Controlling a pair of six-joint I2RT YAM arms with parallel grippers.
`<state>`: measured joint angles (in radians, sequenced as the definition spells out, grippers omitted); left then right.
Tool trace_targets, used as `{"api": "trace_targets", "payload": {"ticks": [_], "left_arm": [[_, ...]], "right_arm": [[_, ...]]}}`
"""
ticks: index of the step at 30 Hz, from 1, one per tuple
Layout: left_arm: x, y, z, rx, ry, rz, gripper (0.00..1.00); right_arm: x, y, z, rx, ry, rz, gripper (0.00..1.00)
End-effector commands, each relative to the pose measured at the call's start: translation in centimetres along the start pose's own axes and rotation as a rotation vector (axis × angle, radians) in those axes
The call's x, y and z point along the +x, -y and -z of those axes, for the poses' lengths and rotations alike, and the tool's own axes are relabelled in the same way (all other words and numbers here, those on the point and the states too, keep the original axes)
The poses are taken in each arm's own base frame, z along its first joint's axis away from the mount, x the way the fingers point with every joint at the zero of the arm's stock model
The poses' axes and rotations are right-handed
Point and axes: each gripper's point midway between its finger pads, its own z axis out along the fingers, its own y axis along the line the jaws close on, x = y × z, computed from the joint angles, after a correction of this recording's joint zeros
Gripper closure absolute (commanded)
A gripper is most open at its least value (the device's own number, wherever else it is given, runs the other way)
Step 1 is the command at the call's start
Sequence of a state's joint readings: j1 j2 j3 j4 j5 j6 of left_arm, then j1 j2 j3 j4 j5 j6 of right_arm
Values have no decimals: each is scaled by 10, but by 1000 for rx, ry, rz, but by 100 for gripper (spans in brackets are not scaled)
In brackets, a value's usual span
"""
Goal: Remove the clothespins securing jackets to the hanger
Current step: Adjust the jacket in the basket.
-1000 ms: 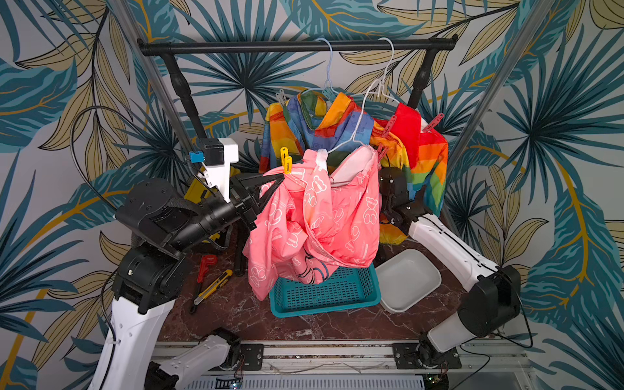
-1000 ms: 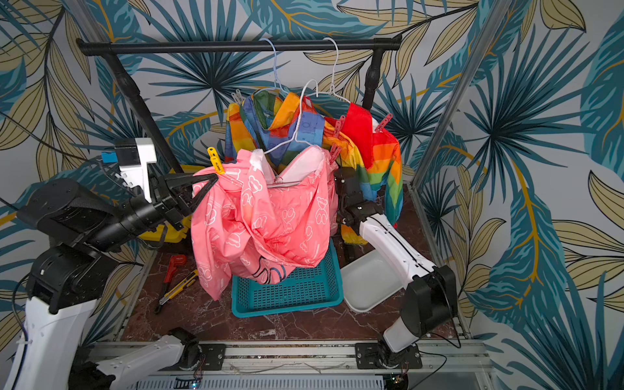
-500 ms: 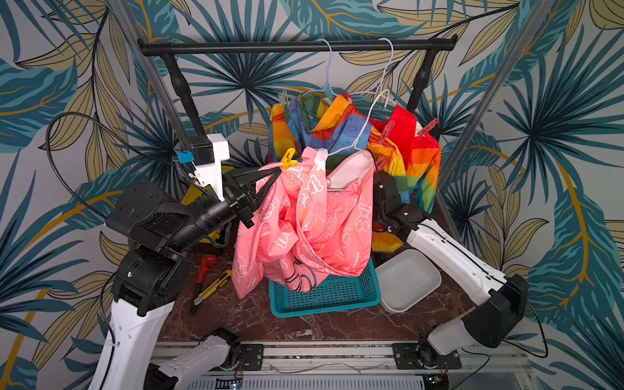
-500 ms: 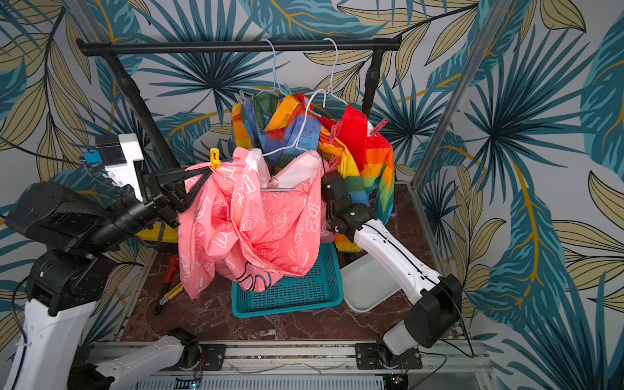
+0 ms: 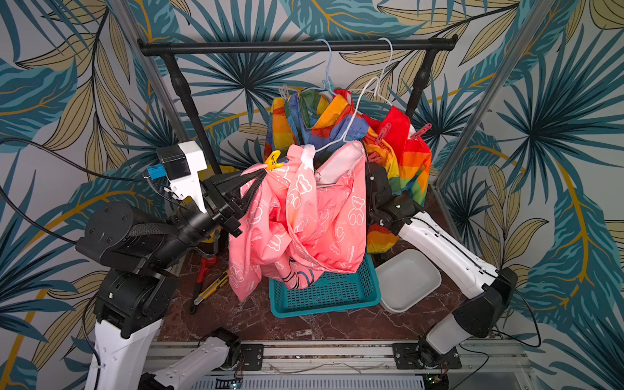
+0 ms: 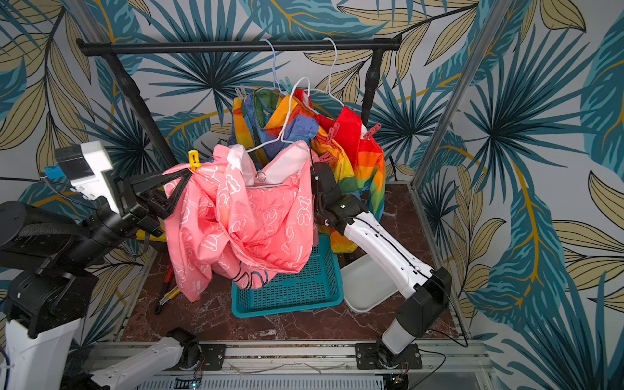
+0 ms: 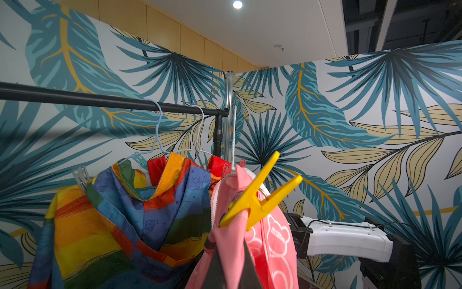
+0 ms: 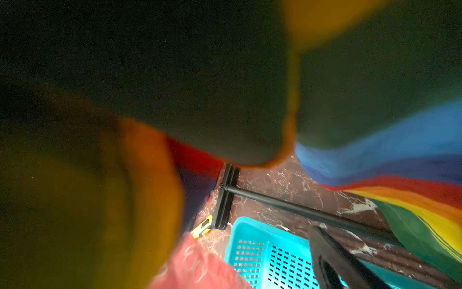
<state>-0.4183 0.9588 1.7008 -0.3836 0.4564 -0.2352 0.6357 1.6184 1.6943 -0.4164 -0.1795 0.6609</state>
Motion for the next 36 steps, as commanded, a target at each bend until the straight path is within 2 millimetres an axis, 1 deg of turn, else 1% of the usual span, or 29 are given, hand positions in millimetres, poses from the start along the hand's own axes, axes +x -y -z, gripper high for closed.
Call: {"api": "trace_targets", "payload": {"ticks": [1, 4, 6, 8, 11, 13, 16, 18, 20, 21, 25, 27, 29, 30, 31, 33, 36], "left_arm": [[-8, -7, -5, -23, 45, -40, 100], [7, -8, -10, -6, 10, -1, 100], [19, -9, -16, 15, -16, 28, 100], [36, -12, -23, 31, -48, 66, 100], [59, -15, -31, 56, -101, 123, 100], [63, -12, -36, 89, -80, 137, 100], [76, -9, -43, 116, -67, 148, 100], [89, -11, -51, 128, -79, 174, 100], [104, -12, -59, 141, -97, 199, 100], [112, -13, -62, 147, -99, 211, 100], [131, -17, -68, 143, -92, 225, 100], [144, -19, -67, 132, -104, 220, 100], [165, -23, -62, 121, -99, 227, 100], [172, -25, -59, 112, -86, 230, 100], [184, -28, -56, 104, -94, 238, 100], [209, -34, -50, 75, -120, 265, 100], [240, -41, -39, 23, -158, 279, 100]], "right_arm": [[20, -7, -2, -20, -37, 13, 1], [41, 10, -6, -2, -63, -13, 0], [55, 29, -8, 46, -69, -22, 0], [67, 43, -9, 77, -82, -25, 0], [76, 66, -5, 147, -81, -18, 1], [78, 87, 2, 227, -70, -22, 1], [72, 131, 23, 339, -13, -94, 1], [67, 161, 38, 402, 29, -127, 0], [64, 176, 49, 441, 39, -123, 0], [62, 181, 56, 472, 45, -112, 0], [49, 191, 85, 562, 96, -74, 0], [48, 201, 99, 620, 109, -65, 1], [48, 208, 106, 639, 120, -63, 0], [50, 212, 108, 643, 118, -67, 0], [51, 215, 108, 645, 115, -69, 0], [55, 216, 105, 637, 98, -60, 1], [61, 216, 98, 609, 75, -57, 0]]}}
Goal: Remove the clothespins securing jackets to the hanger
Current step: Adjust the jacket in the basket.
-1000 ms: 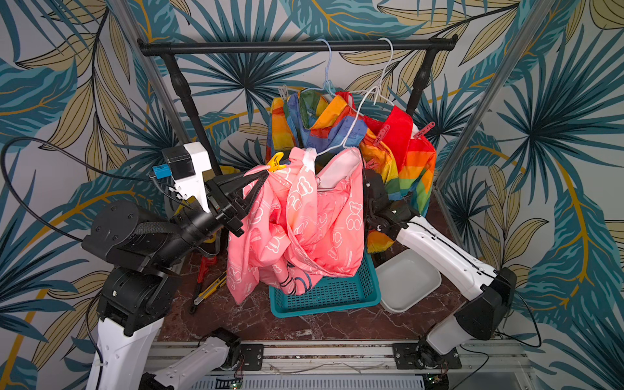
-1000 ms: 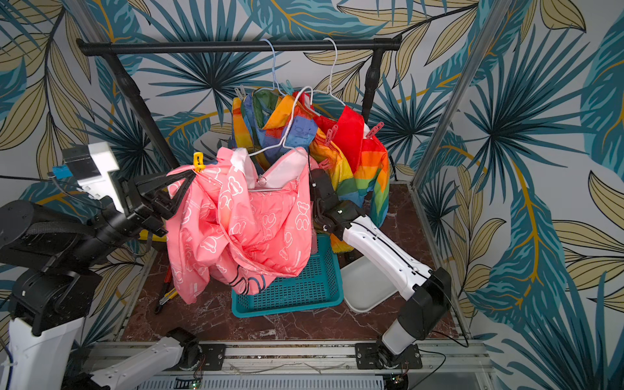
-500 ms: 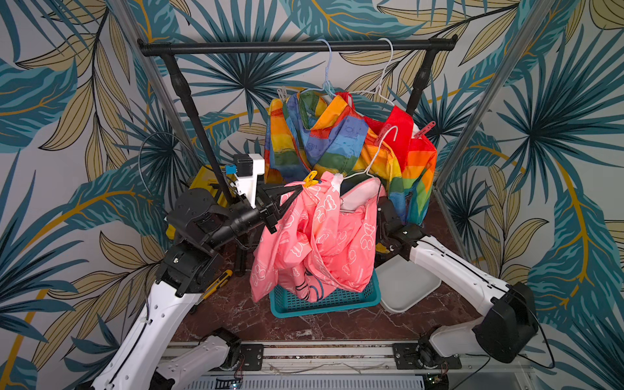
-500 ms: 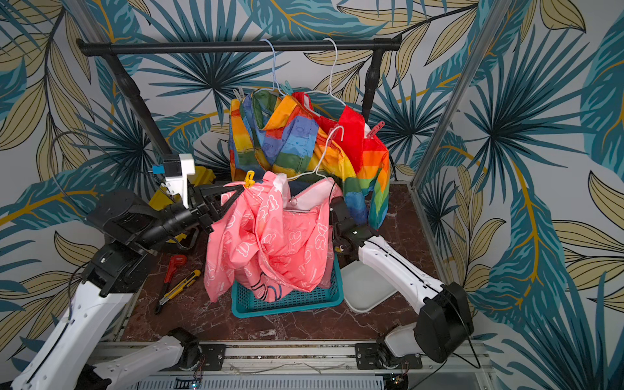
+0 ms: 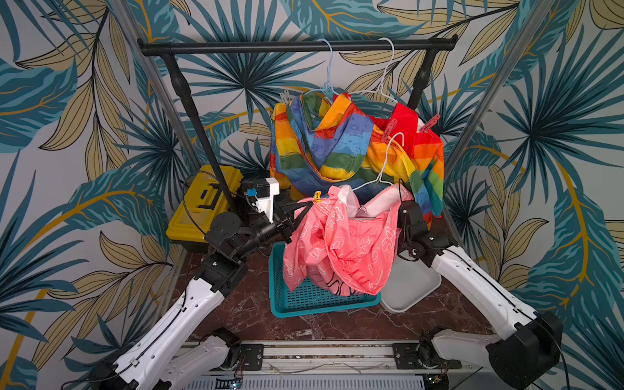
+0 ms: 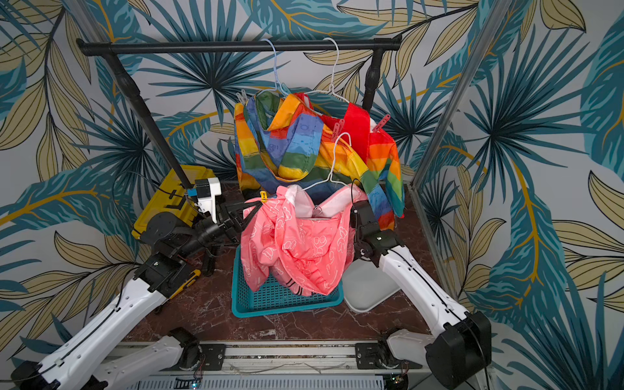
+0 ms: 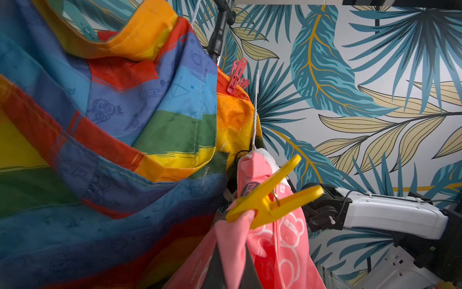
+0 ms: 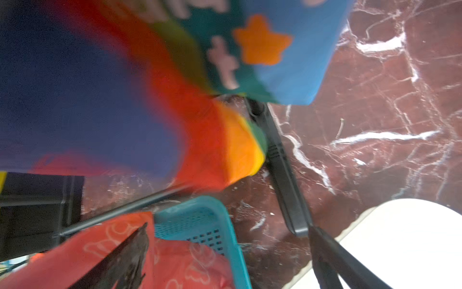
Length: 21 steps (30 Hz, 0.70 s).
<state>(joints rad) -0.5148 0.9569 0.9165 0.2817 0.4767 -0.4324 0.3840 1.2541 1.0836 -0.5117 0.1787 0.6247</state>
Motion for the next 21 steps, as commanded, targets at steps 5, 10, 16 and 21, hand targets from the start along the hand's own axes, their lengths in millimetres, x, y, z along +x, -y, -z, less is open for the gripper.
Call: {"api": "trace_targets", "payload": {"ticks": [5, 10, 16, 21], "left_arm": [[61, -38, 36, -188, -6, -12, 100], [101, -56, 79, -290, 51, 5, 100], [130, -71, 115, -385, 111, 69, 100], [147, -71, 123, -380, 96, 70, 100]], "right_arm": [[11, -12, -13, -64, -14, 50, 0], [21, -8, -26, -60, -24, 46, 1], [22, 18, -46, 10, -81, -32, 0], [10, 39, -50, 32, -86, -117, 0]]}}
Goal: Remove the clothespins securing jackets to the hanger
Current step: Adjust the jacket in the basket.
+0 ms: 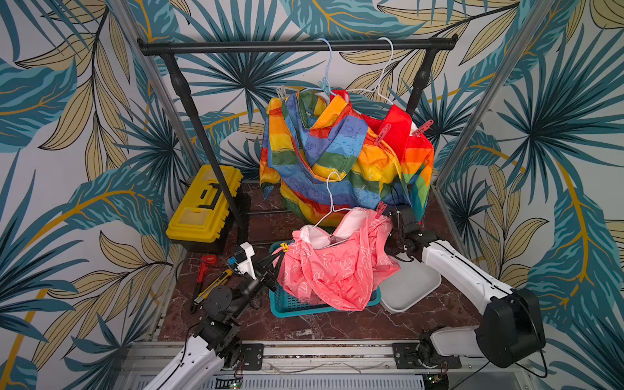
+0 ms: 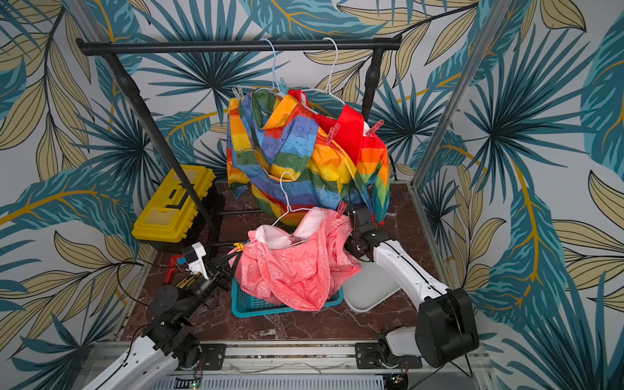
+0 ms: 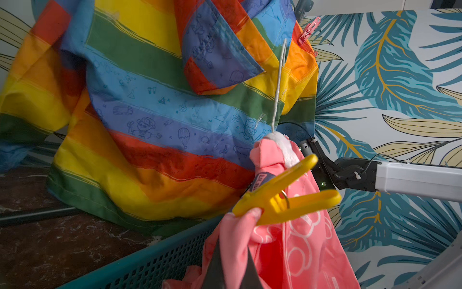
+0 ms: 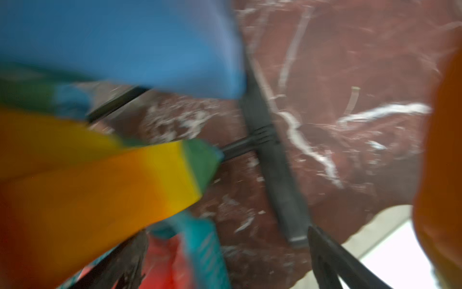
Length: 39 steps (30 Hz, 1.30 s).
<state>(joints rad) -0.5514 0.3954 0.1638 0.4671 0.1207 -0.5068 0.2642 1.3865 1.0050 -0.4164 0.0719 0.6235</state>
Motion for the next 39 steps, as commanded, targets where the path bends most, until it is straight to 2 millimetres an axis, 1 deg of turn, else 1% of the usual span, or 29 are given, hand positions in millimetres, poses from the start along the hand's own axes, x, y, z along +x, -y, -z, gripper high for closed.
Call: {"api": "trace_targets", "payload": {"ticks": [1, 4, 6, 8, 10, 12, 13, 15, 17, 19, 21, 23, 25, 26, 28, 30, 32, 34, 39], "left_arm": [[24, -22, 3, -91, -58, -26, 100], [42, -27, 3, -101, -107, -26, 100], [51, -30, 3, -111, -134, -43, 100], [58, -31, 4, -120, -150, -46, 100], [63, -37, 6, -148, -152, -49, 100], [64, -43, 9, -176, -139, -45, 100], [61, -49, 11, -211, -117, -47, 100], [56, -52, 14, -230, -88, -57, 100], [49, -51, 16, -226, -58, -59, 100], [44, -47, 18, -210, -27, -46, 100], [40, -41, 21, -177, -6, -42, 100], [38, -42, 23, -179, 7, -51, 100], [40, -42, 22, -180, 0, -54, 100], [41, -43, 22, -184, -5, -54, 100], [44, -45, 20, -192, -22, -69, 100], [43, -43, 18, -188, -35, -85, 100], [45, -39, 16, -170, -49, -87, 100], [48, -36, 15, -147, -65, -85, 100], [51, -41, 15, -173, -74, -88, 100]], "right_arm": [[-17, 3, 11, -21, 35, -57, 0], [-29, 10, 25, -40, 55, -88, 1], [-34, 5, 37, -72, 67, -82, 1], [-33, -2, 49, -113, 54, -77, 0], [-29, 0, 58, -108, 44, -74, 1], [-23, 11, 67, -69, 51, -57, 1], [-23, 22, 71, -25, 71, -46, 0], [-26, 38, 76, 18, 98, -37, 1], [-26, 41, 71, 9, 57, -46, 1], [-27, 50, 57, 52, 33, -58, 0], [-29, 55, 46, 48, 10, -101, 1], [-31, 58, 41, 35, 1, -130, 0], [-24, 55, 44, 11, -29, -115, 1], [-18, 55, 45, 6, -57, -111, 3], [2, 53, 45, -24, -121, -100, 13], [20, 53, 42, -31, -157, -68, 20], [32, 48, 36, -44, -174, -34, 25], [41, 32, 31, -108, -202, -31, 27], [56, -9, 25, -195, -220, 51, 26]]}}
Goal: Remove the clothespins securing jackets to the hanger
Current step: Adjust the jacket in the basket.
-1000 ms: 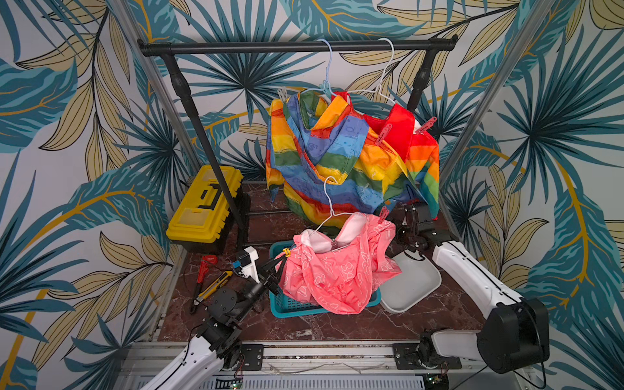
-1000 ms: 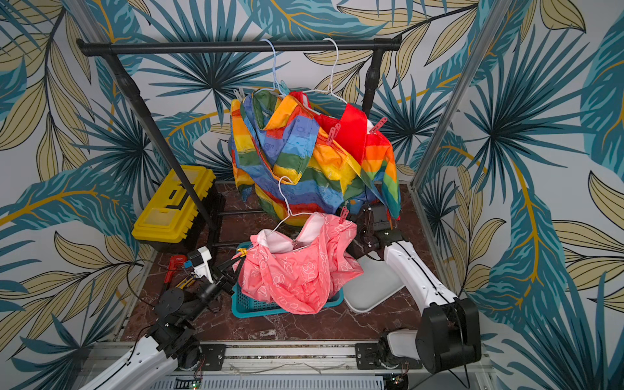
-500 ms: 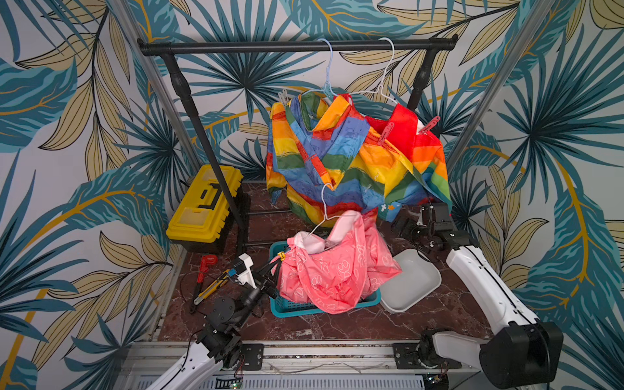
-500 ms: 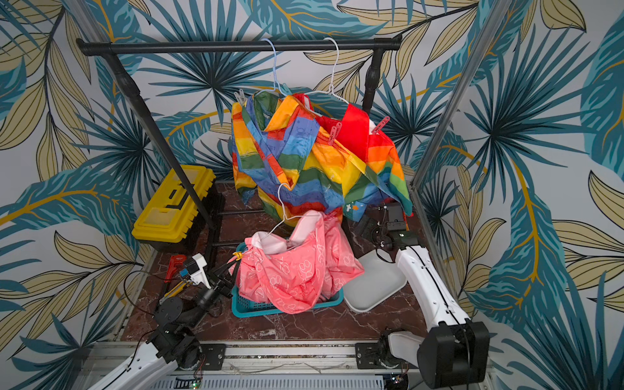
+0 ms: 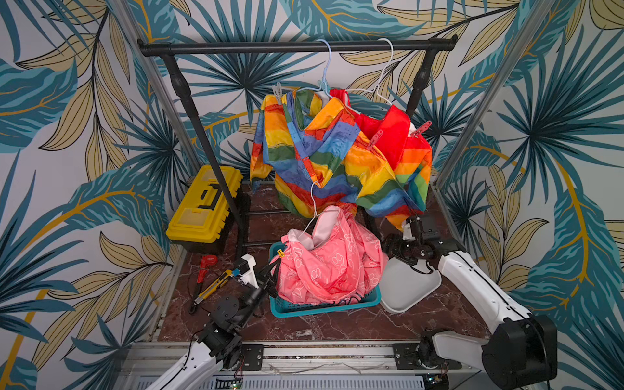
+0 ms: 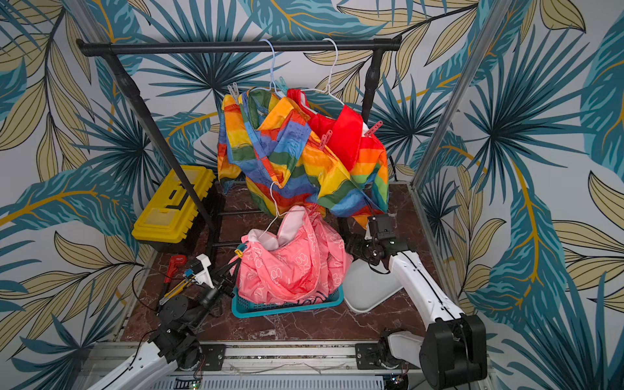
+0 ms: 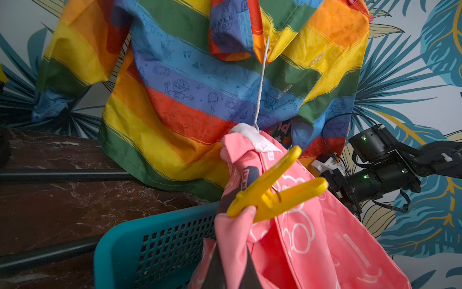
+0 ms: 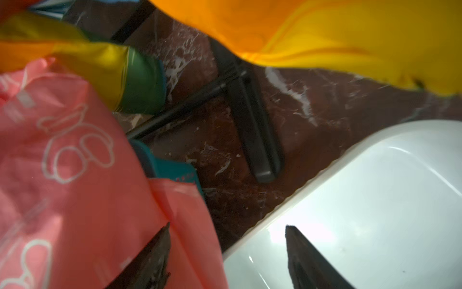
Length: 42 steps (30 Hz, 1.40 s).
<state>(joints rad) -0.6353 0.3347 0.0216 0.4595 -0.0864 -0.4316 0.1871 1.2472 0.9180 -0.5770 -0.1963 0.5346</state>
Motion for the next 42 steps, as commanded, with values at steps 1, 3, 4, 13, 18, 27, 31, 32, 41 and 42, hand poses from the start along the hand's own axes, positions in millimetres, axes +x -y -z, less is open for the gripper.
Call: {"api": "trace_targets", "payload": {"ticks": [1, 3, 4, 13, 18, 27, 31, 32, 41, 42], "left_arm": [[9, -5, -2, -30, -50, -33, 100], [11, -6, -3, -36, -60, -34, 100], [11, -6, -4, -37, -62, -31, 98], [20, -10, -10, -63, -110, -7, 80], [19, -11, -10, -71, -106, -8, 81], [12, -12, -8, -82, -76, 36, 55], [12, -13, -7, -92, -81, 53, 37], [12, -14, -6, -96, -81, 61, 33], [2, -30, 11, -187, -20, 144, 3], [1, -32, 14, -200, -15, 154, 1]], "right_arm": [[7, -31, -11, -88, -18, 53, 26], [12, -43, -18, -107, -41, 65, 26], [14, -47, -20, -114, -49, 75, 27], [17, -57, -8, 13, 12, 213, 31], [18, -60, 6, 101, 50, 295, 25], [38, -94, -8, -25, 3, 321, 60], [46, -93, -30, -22, -39, 304, 67], [47, -91, -35, -13, -45, 301, 67], [34, -75, -67, 29, -63, 214, 72], [31, -74, -70, 29, -64, 202, 73]]}}
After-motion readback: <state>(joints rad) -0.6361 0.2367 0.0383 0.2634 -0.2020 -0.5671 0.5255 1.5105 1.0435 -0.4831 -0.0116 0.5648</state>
